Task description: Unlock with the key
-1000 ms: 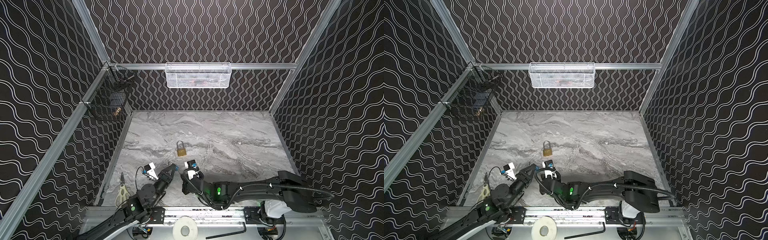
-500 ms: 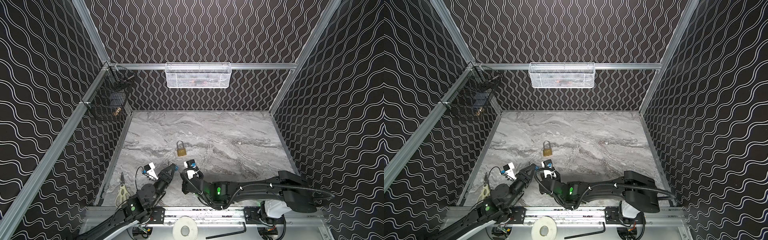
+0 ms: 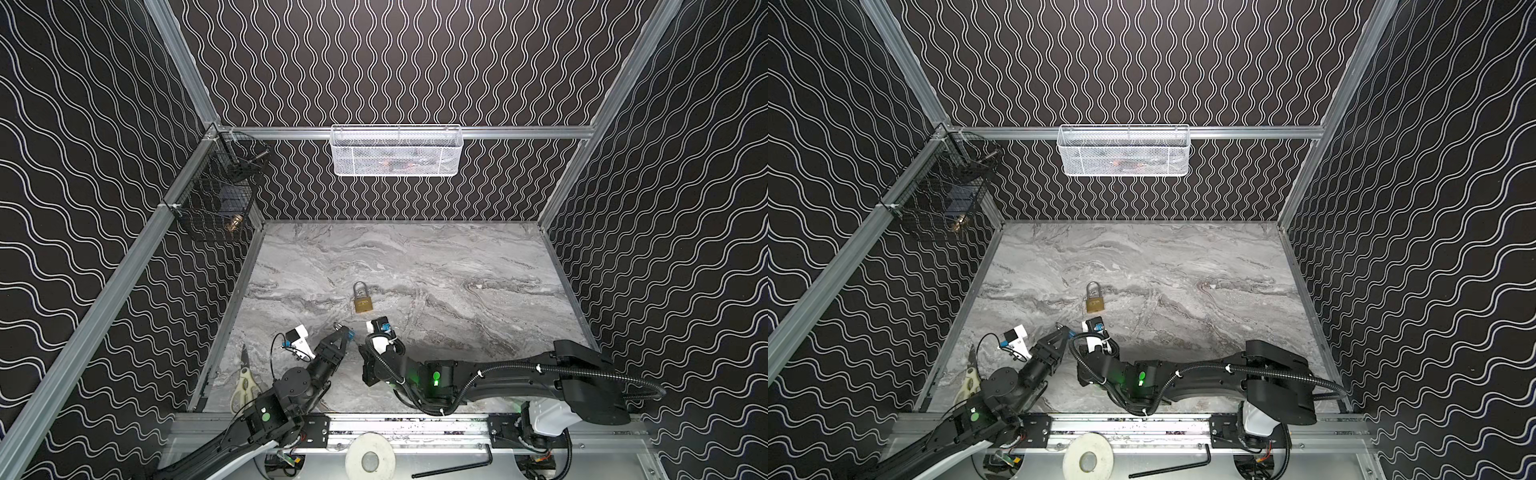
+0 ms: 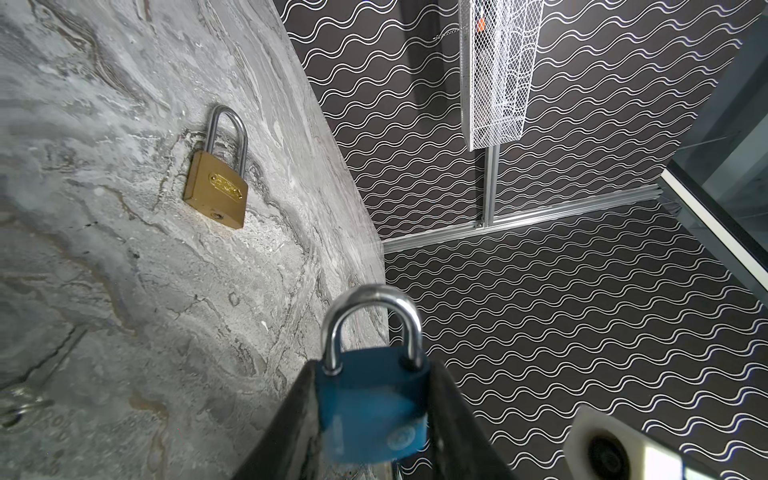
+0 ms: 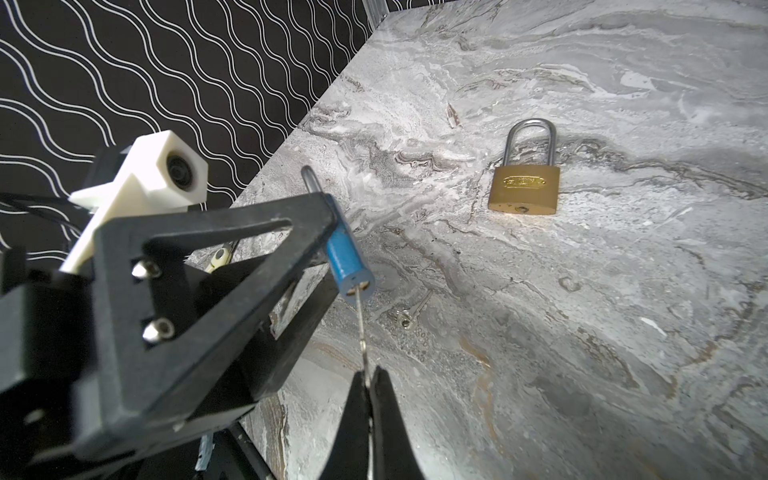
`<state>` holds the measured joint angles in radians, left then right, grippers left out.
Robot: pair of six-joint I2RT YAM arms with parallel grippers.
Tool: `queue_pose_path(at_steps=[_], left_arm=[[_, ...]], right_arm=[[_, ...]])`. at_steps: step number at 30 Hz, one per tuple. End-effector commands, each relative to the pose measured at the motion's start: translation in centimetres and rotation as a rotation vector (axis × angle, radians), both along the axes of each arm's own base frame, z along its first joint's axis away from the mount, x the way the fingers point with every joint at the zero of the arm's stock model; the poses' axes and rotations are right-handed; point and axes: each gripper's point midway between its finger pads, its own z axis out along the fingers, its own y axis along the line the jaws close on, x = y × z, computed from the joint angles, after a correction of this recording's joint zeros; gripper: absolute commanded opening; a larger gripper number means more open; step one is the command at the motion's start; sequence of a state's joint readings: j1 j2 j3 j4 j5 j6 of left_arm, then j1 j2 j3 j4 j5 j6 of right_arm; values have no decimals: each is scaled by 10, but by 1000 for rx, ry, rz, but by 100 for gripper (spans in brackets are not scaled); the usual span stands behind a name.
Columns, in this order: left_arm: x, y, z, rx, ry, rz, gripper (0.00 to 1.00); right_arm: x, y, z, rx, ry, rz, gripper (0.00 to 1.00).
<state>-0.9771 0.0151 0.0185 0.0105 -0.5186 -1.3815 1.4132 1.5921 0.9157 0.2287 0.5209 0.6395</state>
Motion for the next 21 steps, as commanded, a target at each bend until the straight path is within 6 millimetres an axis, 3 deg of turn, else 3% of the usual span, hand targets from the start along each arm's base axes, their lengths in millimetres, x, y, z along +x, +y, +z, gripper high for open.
queue_pose_path(at_steps=[1, 9, 21], left_arm=[[-4, -7, -3, 9, 9, -49, 0], [-4, -7, -5, 15, 14, -46, 0], [-4, -6, -4, 16, 16, -42, 0]], right_arm=[[-5, 10, 13, 60, 4, 41, 0], [-6, 6, 18, 61, -14, 47, 0], [-9, 8, 9, 56, 26, 53, 0]])
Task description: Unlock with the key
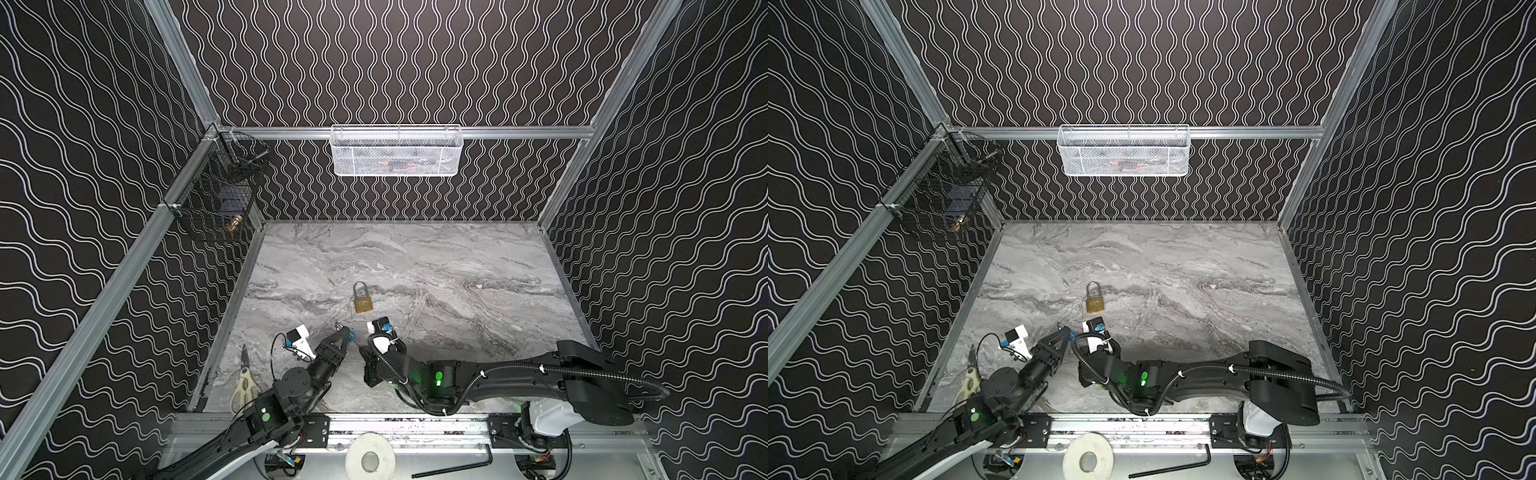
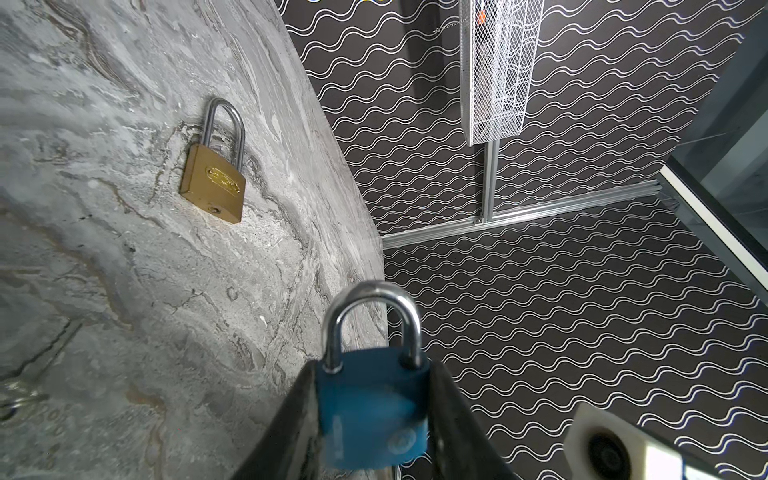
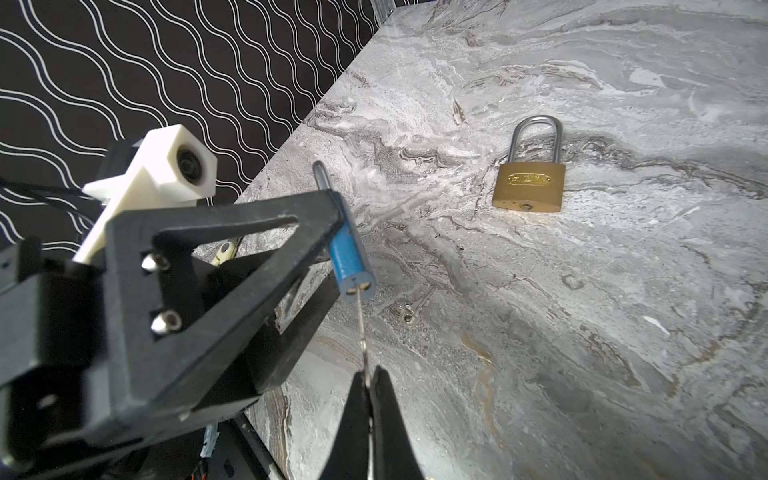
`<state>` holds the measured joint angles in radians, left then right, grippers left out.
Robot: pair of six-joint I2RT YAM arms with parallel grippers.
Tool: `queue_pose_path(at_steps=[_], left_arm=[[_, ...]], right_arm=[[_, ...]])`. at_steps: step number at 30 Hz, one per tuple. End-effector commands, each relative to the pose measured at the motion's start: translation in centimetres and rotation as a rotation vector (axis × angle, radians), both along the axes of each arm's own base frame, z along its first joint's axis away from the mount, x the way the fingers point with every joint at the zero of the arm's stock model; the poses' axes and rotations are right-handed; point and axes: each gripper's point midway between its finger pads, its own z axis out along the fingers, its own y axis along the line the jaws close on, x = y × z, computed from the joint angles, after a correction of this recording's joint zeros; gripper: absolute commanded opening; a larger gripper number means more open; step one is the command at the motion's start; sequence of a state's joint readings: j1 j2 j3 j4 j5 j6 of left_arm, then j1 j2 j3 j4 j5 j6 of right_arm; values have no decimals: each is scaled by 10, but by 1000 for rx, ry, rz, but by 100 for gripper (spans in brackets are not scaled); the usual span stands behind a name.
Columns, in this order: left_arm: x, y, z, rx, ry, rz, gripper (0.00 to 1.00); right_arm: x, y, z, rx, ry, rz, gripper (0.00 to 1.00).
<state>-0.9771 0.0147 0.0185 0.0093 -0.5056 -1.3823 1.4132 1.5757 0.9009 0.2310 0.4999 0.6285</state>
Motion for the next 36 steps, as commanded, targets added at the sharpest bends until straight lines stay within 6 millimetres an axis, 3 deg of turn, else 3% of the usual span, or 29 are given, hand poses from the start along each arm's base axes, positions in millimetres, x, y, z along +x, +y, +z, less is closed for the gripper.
queue_pose_path(at_steps=[1, 23, 36], left_arm=[[-3, -4, -4, 19, 15, -29, 0], [-3, -3, -7, 22, 23, -27, 0], [-2, -3, -3, 19, 13, -23, 0]], right_arm=[[-6, 9, 9, 58, 24, 29, 0], [-3, -4, 9, 47, 29, -9, 0], [-9, 1, 6, 81, 80, 6, 0]])
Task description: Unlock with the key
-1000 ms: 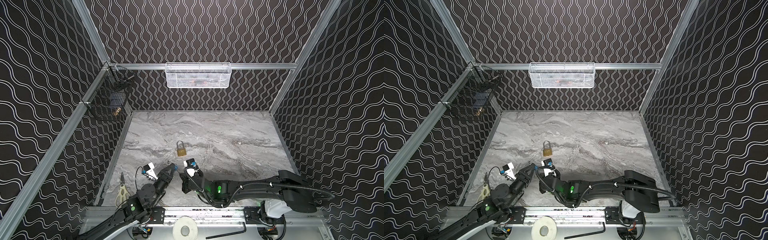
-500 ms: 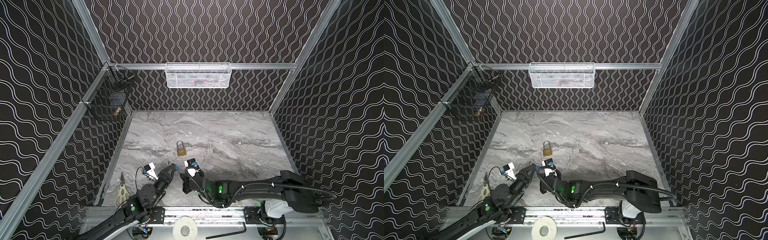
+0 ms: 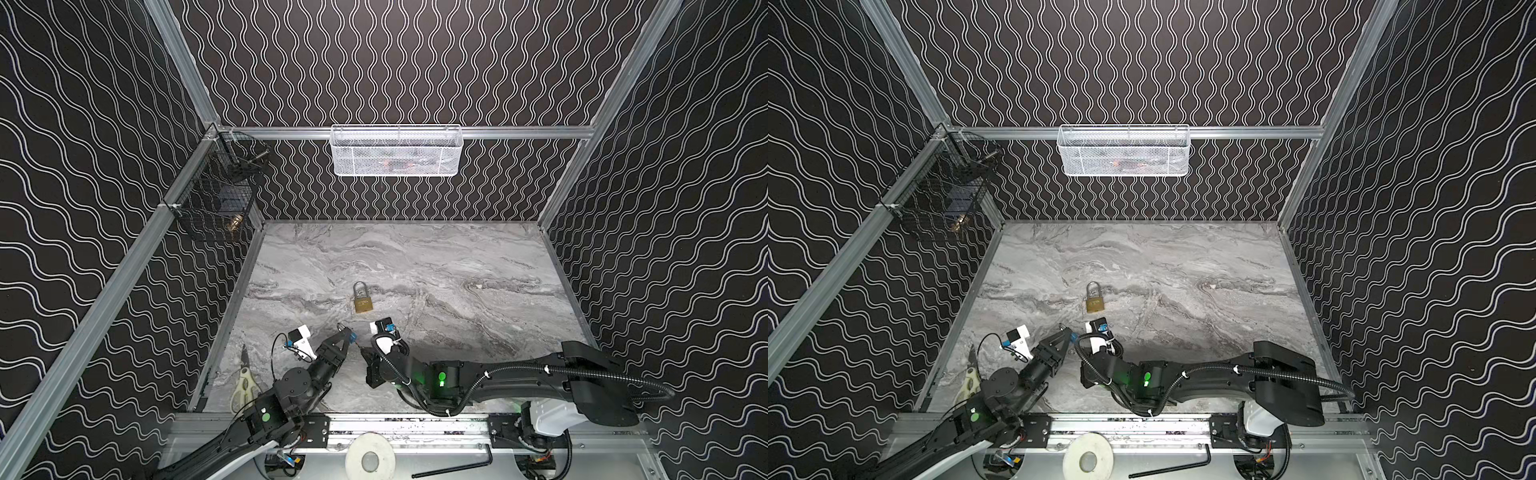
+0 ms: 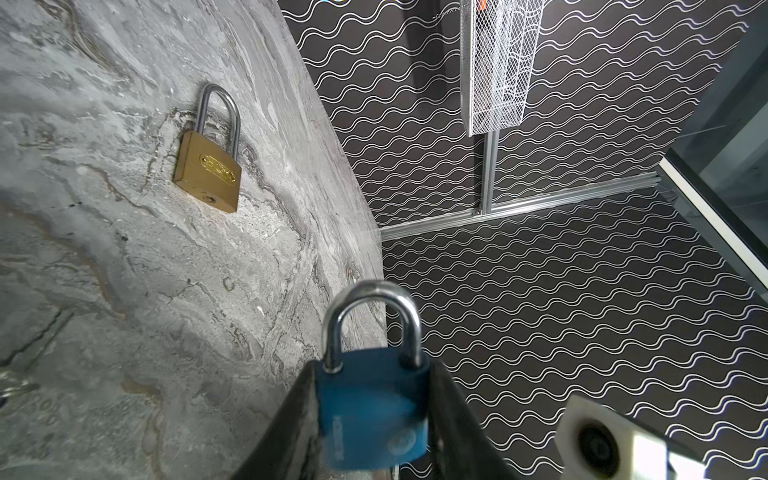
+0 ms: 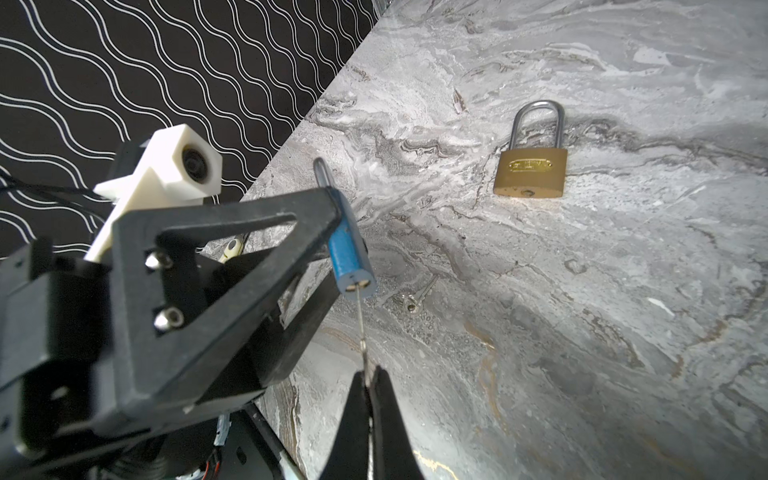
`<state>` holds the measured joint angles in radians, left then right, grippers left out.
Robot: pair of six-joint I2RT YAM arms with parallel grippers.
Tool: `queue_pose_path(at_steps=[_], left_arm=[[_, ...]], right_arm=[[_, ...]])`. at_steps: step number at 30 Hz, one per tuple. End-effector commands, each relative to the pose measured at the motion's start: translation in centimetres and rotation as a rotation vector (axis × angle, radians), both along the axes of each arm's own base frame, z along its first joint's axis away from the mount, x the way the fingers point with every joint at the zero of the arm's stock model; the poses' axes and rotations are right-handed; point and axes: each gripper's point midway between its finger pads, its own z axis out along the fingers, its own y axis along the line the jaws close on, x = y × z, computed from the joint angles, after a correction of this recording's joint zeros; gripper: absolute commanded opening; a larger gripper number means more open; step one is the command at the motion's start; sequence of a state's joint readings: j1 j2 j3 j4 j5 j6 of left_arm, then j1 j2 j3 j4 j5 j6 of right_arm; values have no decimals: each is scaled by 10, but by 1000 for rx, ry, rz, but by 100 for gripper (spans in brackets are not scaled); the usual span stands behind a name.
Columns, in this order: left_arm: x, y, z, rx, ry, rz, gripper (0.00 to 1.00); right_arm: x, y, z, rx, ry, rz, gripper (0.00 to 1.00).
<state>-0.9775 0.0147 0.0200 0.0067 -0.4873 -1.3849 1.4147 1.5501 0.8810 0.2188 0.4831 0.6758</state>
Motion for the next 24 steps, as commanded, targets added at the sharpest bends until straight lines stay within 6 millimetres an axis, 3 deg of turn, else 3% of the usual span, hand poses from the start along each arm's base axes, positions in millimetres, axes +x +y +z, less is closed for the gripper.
queue_pose_path(at_steps=[1, 24], left_arm=[[-1, 0, -3, 19, 8, -5, 0], [-2, 0, -1, 25, 8, -12, 0]], right_arm=[[-5, 5, 8, 69, 38, 9, 0], [6, -7, 0, -6, 18, -70, 0]])
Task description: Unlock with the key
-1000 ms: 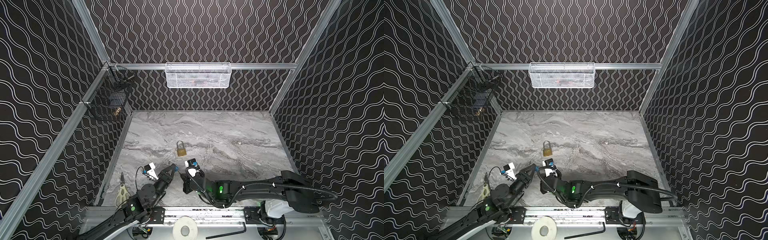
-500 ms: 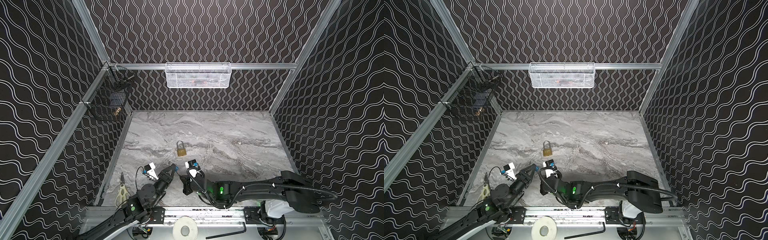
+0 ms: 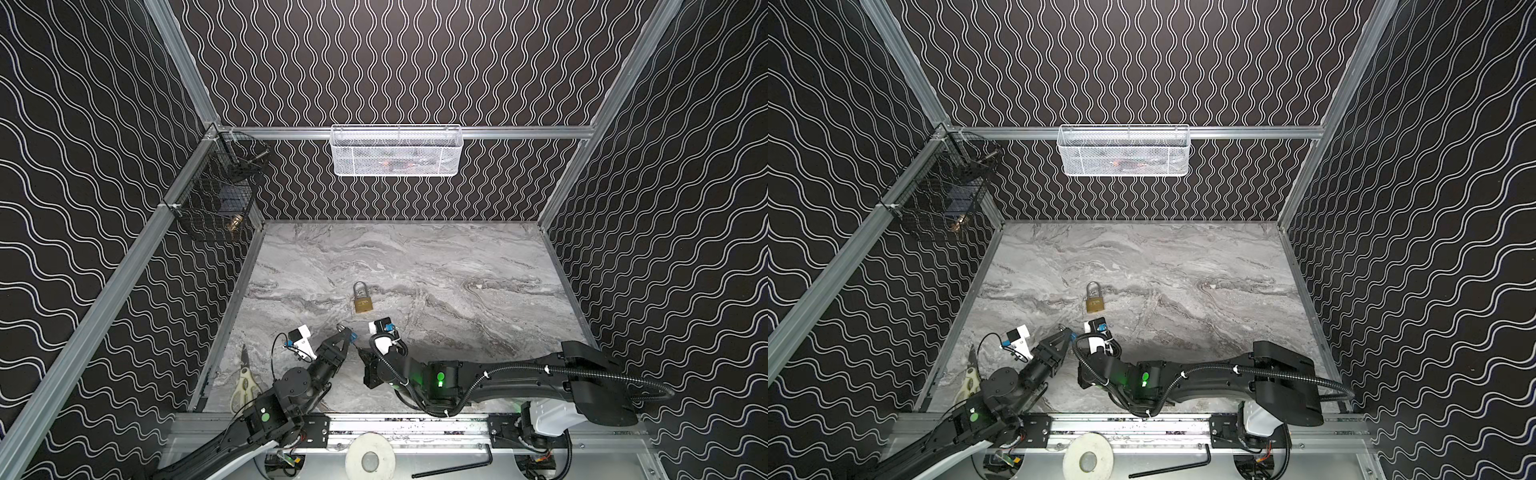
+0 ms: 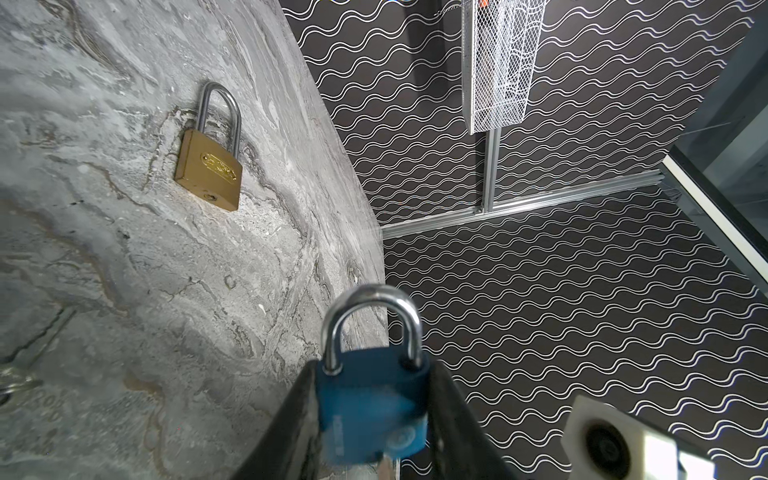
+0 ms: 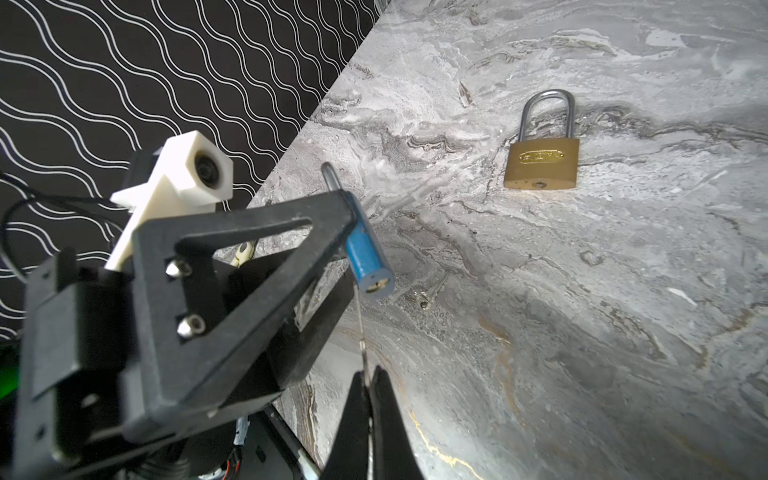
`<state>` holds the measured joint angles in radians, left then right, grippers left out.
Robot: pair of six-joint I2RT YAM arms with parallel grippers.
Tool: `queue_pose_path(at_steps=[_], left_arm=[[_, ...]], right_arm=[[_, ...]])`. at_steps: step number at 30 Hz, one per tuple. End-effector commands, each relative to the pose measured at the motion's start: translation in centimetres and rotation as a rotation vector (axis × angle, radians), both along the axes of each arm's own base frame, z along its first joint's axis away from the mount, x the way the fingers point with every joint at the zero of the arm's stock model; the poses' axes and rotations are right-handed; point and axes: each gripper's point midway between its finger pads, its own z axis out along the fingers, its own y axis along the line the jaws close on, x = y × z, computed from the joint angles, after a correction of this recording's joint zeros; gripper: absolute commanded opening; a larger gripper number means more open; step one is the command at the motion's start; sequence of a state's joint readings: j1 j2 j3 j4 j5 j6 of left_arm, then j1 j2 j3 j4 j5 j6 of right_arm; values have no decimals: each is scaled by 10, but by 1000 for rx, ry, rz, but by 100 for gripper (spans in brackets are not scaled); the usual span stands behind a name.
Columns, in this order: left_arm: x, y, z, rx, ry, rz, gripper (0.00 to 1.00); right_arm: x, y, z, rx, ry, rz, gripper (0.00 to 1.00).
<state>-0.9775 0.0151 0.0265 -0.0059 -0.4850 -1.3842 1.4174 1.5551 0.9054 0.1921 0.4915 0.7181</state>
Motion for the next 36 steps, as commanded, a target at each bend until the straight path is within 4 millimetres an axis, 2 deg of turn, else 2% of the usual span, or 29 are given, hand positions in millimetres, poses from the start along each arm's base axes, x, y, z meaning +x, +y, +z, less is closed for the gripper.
queue_pose_path(at_steps=[1, 13, 21, 36], left_arm=[[-1, 0, -1, 18, 6, -8, 0], [-2, 0, 3, 19, -1, -9, 0], [-1, 1, 1, 21, 4, -5, 0], [-2, 1, 2, 25, 4, -6, 0]], right_arm=[[6, -9, -3, -26, -8, -47, 0], [9, -18, -1, -46, -26, -67, 0], [5, -9, 5, -16, -38, -25, 0], [2, -1, 2, -18, -33, -1, 0]])
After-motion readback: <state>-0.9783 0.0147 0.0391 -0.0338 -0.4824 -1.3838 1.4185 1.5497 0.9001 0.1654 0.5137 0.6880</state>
